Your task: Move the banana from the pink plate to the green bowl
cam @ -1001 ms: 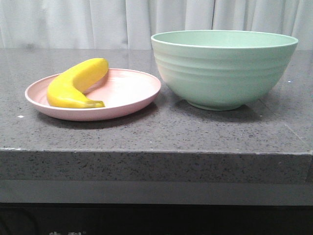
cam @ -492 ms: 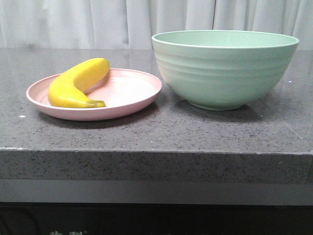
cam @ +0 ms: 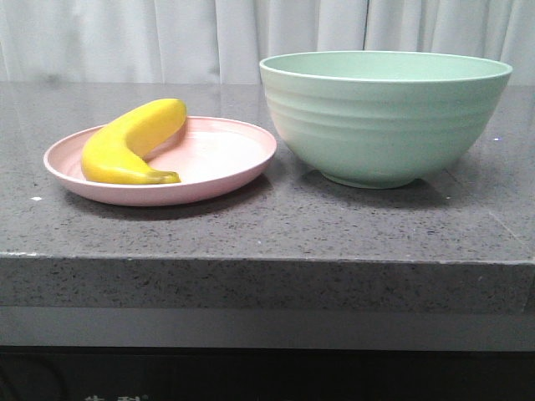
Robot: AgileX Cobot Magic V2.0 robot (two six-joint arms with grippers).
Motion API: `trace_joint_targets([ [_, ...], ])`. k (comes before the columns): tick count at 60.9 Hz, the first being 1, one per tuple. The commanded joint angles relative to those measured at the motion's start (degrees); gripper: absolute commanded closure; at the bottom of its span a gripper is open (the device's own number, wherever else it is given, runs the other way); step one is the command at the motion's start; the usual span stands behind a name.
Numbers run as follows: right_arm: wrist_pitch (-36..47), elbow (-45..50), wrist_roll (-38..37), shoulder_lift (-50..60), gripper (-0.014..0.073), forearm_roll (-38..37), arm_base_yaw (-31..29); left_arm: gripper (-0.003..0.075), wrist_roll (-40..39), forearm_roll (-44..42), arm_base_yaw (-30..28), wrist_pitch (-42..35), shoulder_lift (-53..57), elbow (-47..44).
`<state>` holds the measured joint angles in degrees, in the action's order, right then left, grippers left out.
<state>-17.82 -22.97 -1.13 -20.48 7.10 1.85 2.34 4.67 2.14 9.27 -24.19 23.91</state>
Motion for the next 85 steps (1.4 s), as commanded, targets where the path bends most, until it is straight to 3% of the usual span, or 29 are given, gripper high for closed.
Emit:
trace_joint_targets([
  [1, 5.7, -2.2, 0.2, -0.9, 0.0025, -0.6, -0.3, 0.0031, -0.4, 1.2, -0.1, -6.5, -0.7, 1.5],
  [9, 5.8, -2.2, 0.2, -0.9, 0.0023, -0.6, -0.3, 0.0088, 0.9, 2.2, 1.2, -3.8, -3.4, 4.2],
  [28, 6.0, -2.2, 0.2, -0.9, 0.0023, -0.6, -0.3, 0.0112, 1.4, 2.2, 12.6, 19.0, -28.3, 25.3],
  [51, 6.8, -2.2, 0.2, -0.9, 0.0023, -0.6, -0.3, 0.0112, 1.4, 3.5, 23.3, 26.9, -53.7, 40.7],
  [65, 7.1, -2.2, 0.2, -0.9, 0.0023, -0.6, -0.3, 0.0112, 1.3, 4.9, 23.7, 32.2, -64.1, 47.0],
  [85, 7.4, -2.2, 0.2, -0.9, 0.0023, -0.6, -0.3, 0.0129, 1.3, 5.1, 23.7, 32.3, -67.6, 47.7],
])
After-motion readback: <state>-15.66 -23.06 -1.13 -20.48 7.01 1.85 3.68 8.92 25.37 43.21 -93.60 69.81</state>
